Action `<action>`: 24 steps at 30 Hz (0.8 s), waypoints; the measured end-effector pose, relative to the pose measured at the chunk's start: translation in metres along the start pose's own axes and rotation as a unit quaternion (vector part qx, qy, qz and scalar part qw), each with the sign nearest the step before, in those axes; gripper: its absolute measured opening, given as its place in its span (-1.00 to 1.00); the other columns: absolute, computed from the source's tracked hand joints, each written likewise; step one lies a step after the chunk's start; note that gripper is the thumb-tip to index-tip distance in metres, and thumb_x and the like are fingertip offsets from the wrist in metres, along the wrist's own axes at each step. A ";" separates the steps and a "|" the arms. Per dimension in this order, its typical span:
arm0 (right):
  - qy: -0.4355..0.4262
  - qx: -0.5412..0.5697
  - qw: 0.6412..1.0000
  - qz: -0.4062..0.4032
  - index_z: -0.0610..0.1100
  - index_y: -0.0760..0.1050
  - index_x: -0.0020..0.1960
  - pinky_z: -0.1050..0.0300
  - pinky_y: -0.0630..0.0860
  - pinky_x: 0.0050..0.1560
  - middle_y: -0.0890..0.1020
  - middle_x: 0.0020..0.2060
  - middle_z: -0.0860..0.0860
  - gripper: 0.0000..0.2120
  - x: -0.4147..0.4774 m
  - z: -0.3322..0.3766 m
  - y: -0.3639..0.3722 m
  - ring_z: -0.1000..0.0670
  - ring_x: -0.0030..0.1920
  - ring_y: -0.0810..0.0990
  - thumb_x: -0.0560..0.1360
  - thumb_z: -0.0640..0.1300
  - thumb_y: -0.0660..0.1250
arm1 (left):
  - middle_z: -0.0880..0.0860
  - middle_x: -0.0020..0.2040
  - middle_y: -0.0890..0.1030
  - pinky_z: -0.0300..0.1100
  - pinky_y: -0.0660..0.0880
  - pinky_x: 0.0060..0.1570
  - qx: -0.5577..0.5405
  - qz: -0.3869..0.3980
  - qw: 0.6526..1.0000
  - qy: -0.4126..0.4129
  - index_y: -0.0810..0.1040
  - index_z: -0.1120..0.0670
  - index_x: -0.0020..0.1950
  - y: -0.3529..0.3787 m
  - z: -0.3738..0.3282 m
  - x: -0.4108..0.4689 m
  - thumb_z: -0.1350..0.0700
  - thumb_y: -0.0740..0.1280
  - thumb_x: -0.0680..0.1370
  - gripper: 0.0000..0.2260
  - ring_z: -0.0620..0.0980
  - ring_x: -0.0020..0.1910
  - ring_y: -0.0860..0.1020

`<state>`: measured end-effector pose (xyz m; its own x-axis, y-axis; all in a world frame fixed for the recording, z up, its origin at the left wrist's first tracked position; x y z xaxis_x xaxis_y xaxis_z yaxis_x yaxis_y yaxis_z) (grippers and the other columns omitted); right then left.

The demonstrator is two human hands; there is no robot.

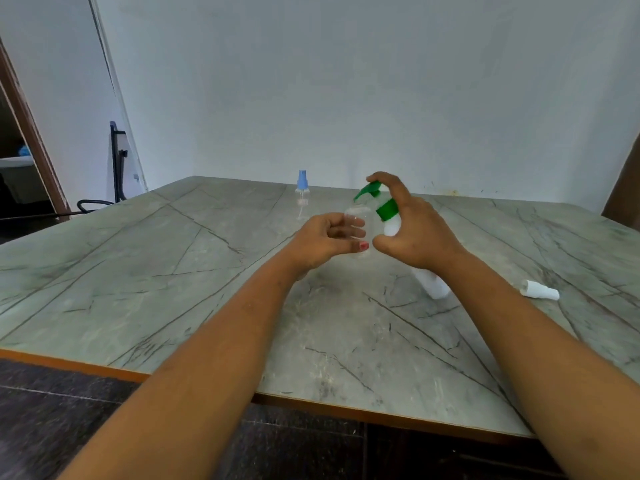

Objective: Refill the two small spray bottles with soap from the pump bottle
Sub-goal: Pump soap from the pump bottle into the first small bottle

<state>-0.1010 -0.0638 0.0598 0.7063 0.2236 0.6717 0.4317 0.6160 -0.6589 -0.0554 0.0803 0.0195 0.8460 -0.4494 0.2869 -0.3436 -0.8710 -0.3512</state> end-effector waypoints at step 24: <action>0.027 0.200 0.974 -0.100 0.18 0.18 0.27 0.40 0.49 -0.23 0.48 0.01 0.31 -0.28 0.000 0.004 -0.010 0.13 -0.14 0.58 0.21 -0.16 0.39 | -0.12 -0.05 0.62 -0.46 0.47 -0.23 -0.029 -0.119 0.986 0.109 0.53 -0.20 0.06 -0.001 -0.028 -0.009 0.01 0.47 0.40 -0.72 -0.26 -0.11 0.61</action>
<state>-0.1076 -0.0670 0.0673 0.6632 0.0349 0.7476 0.3183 0.8909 -0.3239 -0.0737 0.0798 0.0423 0.7999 -0.2573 0.5423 -0.1734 -0.9640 -0.2016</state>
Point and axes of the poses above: each hand's wrist, its own x-axis towards the middle knuckle, its own y-axis out of the palm, z = x × y, the point moved 5 cm from there along x, towards the middle knuckle
